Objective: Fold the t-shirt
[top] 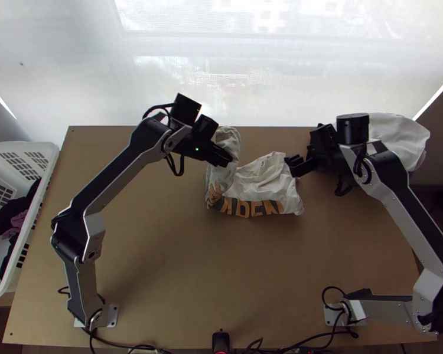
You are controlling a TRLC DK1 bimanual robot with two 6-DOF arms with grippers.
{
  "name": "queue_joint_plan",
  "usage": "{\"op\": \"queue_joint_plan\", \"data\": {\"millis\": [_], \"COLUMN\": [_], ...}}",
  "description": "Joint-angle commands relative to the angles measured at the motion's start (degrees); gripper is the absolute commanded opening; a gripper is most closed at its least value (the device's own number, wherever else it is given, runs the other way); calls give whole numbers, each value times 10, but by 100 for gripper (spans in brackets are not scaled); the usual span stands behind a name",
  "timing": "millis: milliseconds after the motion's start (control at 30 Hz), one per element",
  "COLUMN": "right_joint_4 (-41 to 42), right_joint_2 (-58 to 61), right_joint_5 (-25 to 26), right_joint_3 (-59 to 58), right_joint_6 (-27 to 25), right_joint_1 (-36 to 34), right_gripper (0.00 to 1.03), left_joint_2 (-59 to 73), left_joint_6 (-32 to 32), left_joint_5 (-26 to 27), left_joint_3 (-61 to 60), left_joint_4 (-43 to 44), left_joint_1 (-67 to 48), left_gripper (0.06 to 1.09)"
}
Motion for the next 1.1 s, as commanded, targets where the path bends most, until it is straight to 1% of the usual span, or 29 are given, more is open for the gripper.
{"op": "queue_joint_plan", "data": {"millis": [0, 300, 467, 733, 1067], "right_joint_4": [-3, -4, -7, -8, -8], "right_joint_2": [-41, -66, -72, -79, -84], "right_joint_5": [-1, 2, 4, 8, 8], "right_joint_3": [-16, -59, -74, -92, -116], "right_joint_6": [7, 13, 12, 9, 6], "right_joint_1": [-44, -58, -64, -65, -63], "right_gripper": [98, 98, 98, 98, 98], "left_joint_2": [44, 99, 130, 183, 231], "left_joint_6": [-24, -48, -51, -62, -65], "left_joint_5": [-1, 0, 0, 0, -1], "left_joint_3": [19, 34, 39, 82, 102], "left_joint_4": [65, 111, 131, 133, 160], "left_joint_1": [-35, -69, -87, -99, -100], "left_gripper": [9, 9, 9, 9, 9]}}
